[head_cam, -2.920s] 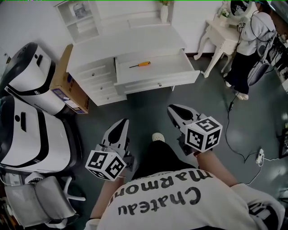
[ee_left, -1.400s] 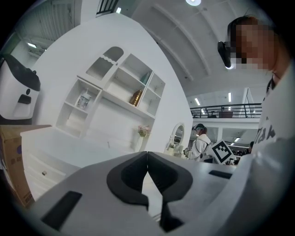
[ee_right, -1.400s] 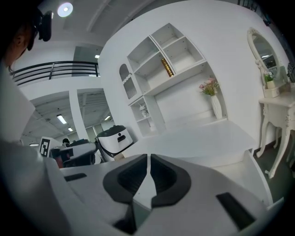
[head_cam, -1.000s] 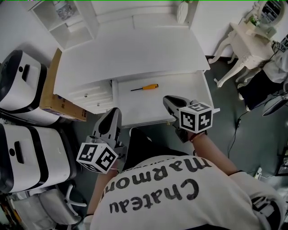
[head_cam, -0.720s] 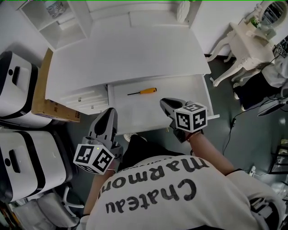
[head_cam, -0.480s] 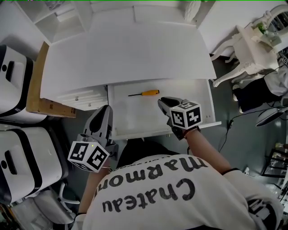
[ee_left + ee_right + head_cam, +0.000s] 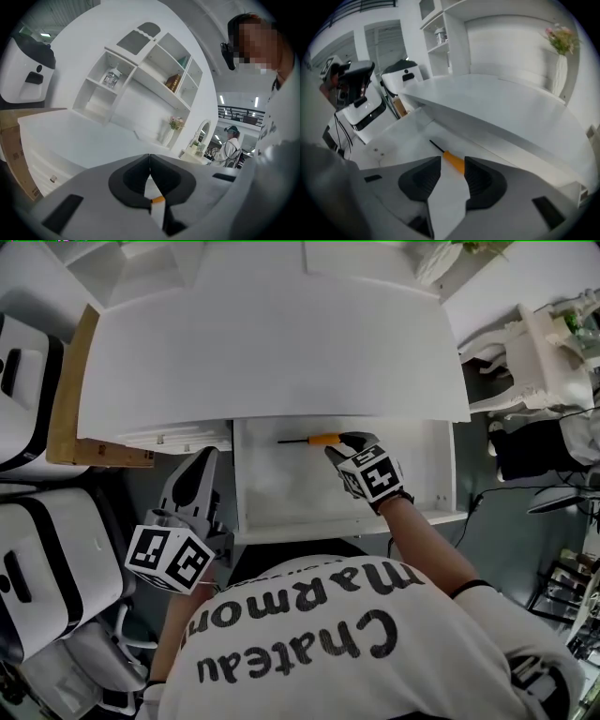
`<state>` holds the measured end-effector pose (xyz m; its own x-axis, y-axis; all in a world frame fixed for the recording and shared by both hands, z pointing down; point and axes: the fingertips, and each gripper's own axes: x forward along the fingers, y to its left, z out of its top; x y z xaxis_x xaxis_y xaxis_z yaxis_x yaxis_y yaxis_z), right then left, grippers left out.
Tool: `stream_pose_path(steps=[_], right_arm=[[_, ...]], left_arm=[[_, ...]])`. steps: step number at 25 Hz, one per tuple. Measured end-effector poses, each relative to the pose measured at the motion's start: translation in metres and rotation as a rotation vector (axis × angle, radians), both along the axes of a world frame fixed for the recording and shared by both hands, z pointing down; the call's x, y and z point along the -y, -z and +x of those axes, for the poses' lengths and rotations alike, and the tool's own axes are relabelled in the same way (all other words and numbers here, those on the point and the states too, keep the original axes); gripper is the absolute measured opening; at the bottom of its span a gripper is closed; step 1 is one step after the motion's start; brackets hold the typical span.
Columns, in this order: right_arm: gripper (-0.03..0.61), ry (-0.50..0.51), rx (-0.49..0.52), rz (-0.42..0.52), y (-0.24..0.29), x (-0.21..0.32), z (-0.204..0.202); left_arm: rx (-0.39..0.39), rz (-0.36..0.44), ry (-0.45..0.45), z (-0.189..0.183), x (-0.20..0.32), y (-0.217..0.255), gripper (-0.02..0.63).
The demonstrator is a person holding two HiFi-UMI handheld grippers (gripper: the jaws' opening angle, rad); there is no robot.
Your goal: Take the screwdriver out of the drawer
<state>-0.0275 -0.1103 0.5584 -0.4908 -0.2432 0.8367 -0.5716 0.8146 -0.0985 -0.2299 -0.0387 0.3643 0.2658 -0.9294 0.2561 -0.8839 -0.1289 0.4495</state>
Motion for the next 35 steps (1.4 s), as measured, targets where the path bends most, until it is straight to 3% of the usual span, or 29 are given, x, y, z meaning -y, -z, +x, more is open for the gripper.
stream_pose_path(steps=[5, 13, 22, 27, 30, 35], right_arm=[[0.169, 0.167, -0.148, 0.051, -0.025, 0.004, -0.010], [0.186, 0.244, -0.240, 0.047, -0.049, 0.013, -0.014], [0.193, 0.231, -0.281, -0.044, -0.066, 0.020, -0.010], [0.189, 0.215, -0.292, -0.034, -0.066, 0.024, -0.008], [0.133, 0.207, -0.316, -0.005, -0.065, 0.027, -0.006], [0.130, 0.189, -0.308, -0.024, -0.065, 0.024, -0.006]], left_arm=[[0.019, -0.009, 0.002, -0.022, 0.013, 0.000, 0.025], [0.008, -0.036, 0.014, -0.043, 0.027, -0.015, 0.025], [-0.001, -0.057, 0.013, -0.049, 0.031, -0.026, 0.025], [0.002, -0.060, 0.017, -0.050, 0.031, -0.026, 0.025], [0.002, -0.064, 0.024, -0.051, 0.028, -0.028, 0.025], [0.004, -0.059, 0.037, -0.052, 0.022, -0.026, 0.025]])
